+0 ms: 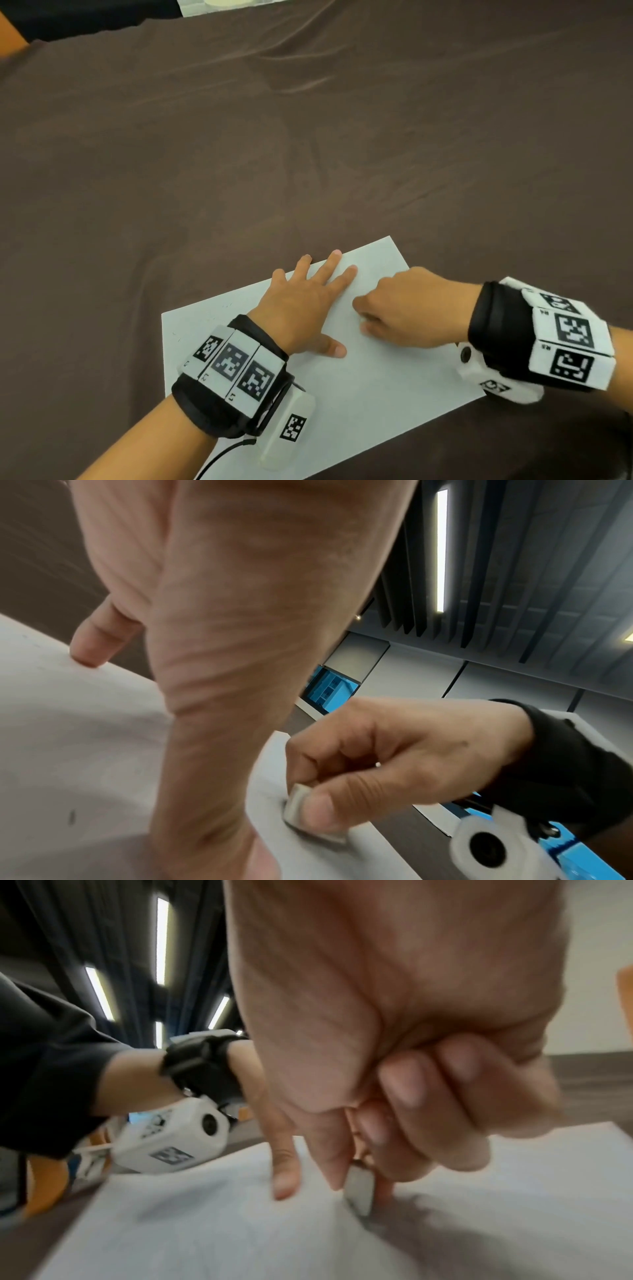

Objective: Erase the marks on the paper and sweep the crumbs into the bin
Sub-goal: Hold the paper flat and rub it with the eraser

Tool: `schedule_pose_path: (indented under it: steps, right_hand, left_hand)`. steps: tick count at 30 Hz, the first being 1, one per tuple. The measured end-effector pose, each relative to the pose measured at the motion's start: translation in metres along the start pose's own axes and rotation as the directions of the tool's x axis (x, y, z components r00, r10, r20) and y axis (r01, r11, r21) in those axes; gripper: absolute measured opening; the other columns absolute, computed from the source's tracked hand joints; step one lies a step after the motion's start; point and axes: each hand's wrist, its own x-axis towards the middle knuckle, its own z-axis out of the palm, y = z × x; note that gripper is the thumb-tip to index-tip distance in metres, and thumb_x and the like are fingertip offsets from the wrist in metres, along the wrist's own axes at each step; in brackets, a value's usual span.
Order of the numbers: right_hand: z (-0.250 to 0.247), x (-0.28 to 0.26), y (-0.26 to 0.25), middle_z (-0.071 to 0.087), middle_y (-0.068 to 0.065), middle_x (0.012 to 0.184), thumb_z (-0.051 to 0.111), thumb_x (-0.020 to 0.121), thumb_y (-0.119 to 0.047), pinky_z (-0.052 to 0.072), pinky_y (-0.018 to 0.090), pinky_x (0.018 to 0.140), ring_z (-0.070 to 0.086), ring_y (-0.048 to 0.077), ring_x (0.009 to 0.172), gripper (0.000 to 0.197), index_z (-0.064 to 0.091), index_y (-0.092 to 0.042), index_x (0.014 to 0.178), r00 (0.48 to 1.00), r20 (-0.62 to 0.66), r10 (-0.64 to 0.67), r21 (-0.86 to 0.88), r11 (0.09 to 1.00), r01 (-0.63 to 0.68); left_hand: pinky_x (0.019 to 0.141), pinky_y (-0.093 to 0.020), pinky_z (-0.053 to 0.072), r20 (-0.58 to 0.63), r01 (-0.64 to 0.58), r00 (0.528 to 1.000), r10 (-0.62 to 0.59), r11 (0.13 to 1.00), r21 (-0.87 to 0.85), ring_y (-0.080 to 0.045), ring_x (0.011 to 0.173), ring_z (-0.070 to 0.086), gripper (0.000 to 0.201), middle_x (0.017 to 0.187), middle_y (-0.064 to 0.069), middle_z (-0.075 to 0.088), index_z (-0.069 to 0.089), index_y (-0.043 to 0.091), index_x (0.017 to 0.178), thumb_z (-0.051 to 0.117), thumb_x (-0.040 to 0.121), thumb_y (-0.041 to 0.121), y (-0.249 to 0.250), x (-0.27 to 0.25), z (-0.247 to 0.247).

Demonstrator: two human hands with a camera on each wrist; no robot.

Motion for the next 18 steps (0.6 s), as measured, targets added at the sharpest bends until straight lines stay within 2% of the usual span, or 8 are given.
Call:
schedule_pose_path:
  steps: [2,5,7,9,13,15,18]
  right_hand:
    - [-0.005,0.003,0.005,0.032,-0.008,0.070,0.032,0.100,-0.041,0.030,0.031,0.068,0.042,0.022,0.074,0.026,0.050,-0.022,0.102,0.999,0.016,0.039,0.023,0.999,-0.040]
    - [-0.012,0.004,0.018,0.035,-0.009,0.069,0.033,0.099,-0.040,0.031,0.032,0.068,0.045,0.024,0.076,0.024,0.045,-0.022,0.090,0.991,-0.016,0.133,0.040,0.990,-0.132]
    - [-0.007,0.001,0.010,0.032,-0.008,0.068,0.032,0.100,-0.039,0.031,0.032,0.067,0.042,0.023,0.073,0.022,0.040,-0.023,0.088,0.997,-0.018,0.070,0.014,0.997,-0.069]
    - [-0.002,-0.001,0.001,0.032,-0.009,0.069,0.032,0.100,-0.039,0.030,0.031,0.066,0.041,0.022,0.071,0.021,0.042,-0.023,0.091,1.000,0.026,0.001,0.019,1.000,-0.002]
    - [-0.015,0.004,0.020,0.037,-0.009,0.070,0.034,0.099,-0.041,0.029,0.031,0.066,0.046,0.024,0.076,0.025,0.049,-0.021,0.092,0.991,0.007,0.132,0.059,0.989,-0.132]
    - [-0.012,0.002,0.015,0.035,-0.009,0.069,0.033,0.099,-0.039,0.028,0.031,0.066,0.044,0.024,0.075,0.024,0.045,-0.021,0.091,0.996,-0.003,0.093,0.021,0.995,-0.093]
    - [-0.005,-0.003,0.001,0.033,-0.009,0.069,0.033,0.100,-0.039,0.028,0.031,0.064,0.040,0.021,0.070,0.021,0.042,-0.023,0.091,0.998,0.061,-0.008,0.007,1.000,0.008]
  left_hand:
    - [0.112,-0.049,0.023,-0.004,-0.003,1.000,0.003,1.000,-0.003,-0.030,0.148,-0.005,0.113,0.160,0.009,-0.026,-0.017,0.036,0.152,0.064,0.079,0.067,-0.001,0.000,0.000]
    - [0.112,-0.049,0.022,0.002,0.001,1.000,-0.001,1.000,-0.014,-0.029,0.148,-0.005,0.114,0.160,0.009,-0.026,-0.018,0.036,0.152,0.064,0.079,0.066,-0.001,0.001,0.000]
    - [0.113,-0.050,0.021,0.006,0.002,1.000,-0.002,1.000,-0.012,-0.029,0.148,-0.006,0.114,0.159,0.009,-0.026,-0.017,0.036,0.152,0.065,0.079,0.065,0.000,0.000,0.000]
    - [0.113,-0.049,0.021,0.005,0.000,1.000,0.000,1.000,-0.012,-0.029,0.148,-0.006,0.113,0.159,0.009,-0.027,-0.018,0.036,0.152,0.064,0.080,0.066,0.000,0.000,0.000]
    - [0.112,-0.049,0.022,-0.004,0.002,1.000,-0.002,1.000,-0.010,-0.030,0.148,-0.004,0.114,0.160,0.009,-0.026,-0.017,0.036,0.152,0.064,0.079,0.067,-0.001,0.002,0.001]
    - [0.112,-0.049,0.022,-0.003,0.004,1.000,-0.004,1.000,-0.001,-0.030,0.148,-0.005,0.114,0.160,0.009,-0.026,-0.017,0.036,0.152,0.064,0.079,0.067,0.000,0.002,0.001]
    - [0.112,-0.049,0.023,0.001,0.002,1.000,-0.002,1.000,0.003,-0.030,0.148,-0.005,0.114,0.159,0.009,-0.027,-0.018,0.036,0.152,0.063,0.080,0.067,0.000,0.001,0.001]
